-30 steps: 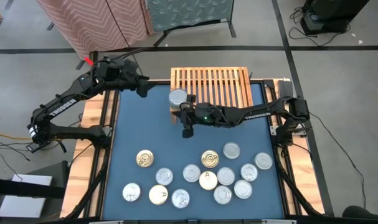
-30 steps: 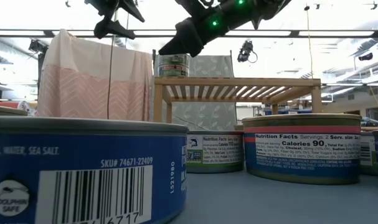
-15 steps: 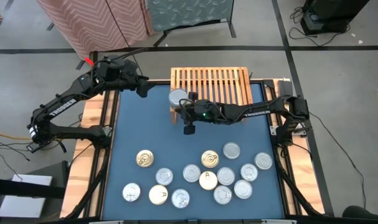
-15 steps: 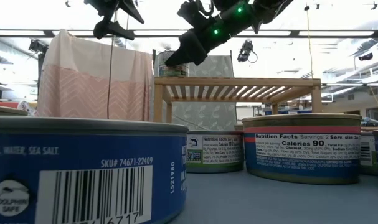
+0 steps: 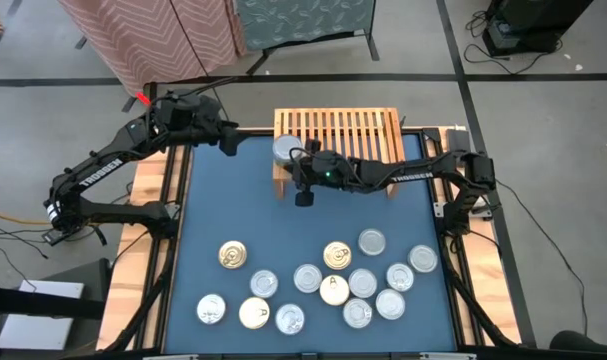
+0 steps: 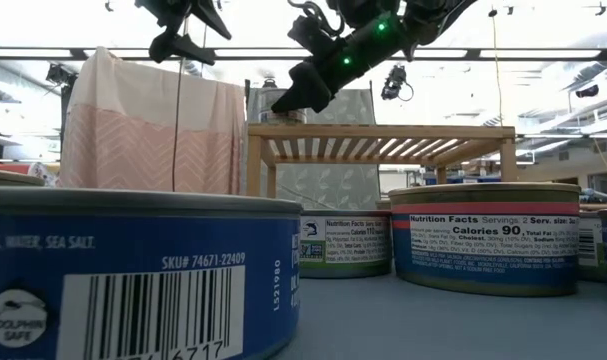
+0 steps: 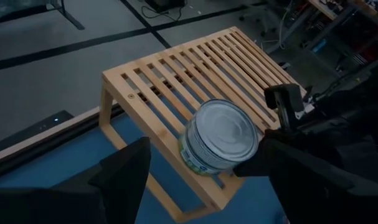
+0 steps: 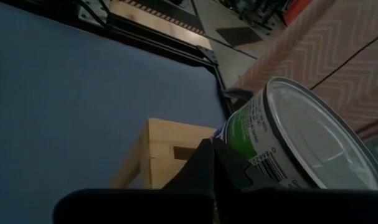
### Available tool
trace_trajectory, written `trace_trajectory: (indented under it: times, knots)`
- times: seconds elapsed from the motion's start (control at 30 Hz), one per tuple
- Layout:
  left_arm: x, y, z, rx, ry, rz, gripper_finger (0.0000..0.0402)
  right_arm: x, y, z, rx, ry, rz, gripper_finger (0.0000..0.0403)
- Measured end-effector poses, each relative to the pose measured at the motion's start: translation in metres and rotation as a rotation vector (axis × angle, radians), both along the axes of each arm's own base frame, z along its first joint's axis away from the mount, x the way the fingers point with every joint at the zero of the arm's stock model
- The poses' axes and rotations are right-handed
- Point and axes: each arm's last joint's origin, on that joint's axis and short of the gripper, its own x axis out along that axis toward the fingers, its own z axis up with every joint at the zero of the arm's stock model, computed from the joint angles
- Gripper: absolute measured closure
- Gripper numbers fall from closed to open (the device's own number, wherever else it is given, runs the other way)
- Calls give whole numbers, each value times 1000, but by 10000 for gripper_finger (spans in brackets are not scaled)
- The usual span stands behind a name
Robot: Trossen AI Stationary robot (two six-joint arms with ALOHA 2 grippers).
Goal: Stack canned seafood by type on shelf
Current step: Stack the green tuna can on top of the green tuna can on the shelf
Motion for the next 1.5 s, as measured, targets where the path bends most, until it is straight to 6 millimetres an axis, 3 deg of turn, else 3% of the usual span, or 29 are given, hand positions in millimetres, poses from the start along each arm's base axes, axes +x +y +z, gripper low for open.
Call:
trace_trajectory:
  times: [0.47, 0.9, 1.23, 1.5]
  knots:
    - [0, 0, 0, 7, 5, 13, 90, -4, -22, 1, -30, 3, -1, 402]
    - [-1, 1, -2, 25, 40, 31, 90, -13, 3, 32, -46, -72, 28, 402]
    - [-2, 1, -3, 34, 54, 55, 90, -15, -7, 11, 13, 53, -22, 402]
    - [-2, 1, -3, 37, 58, 59, 90, -17, -20, 7, 16, 76, -58, 402]
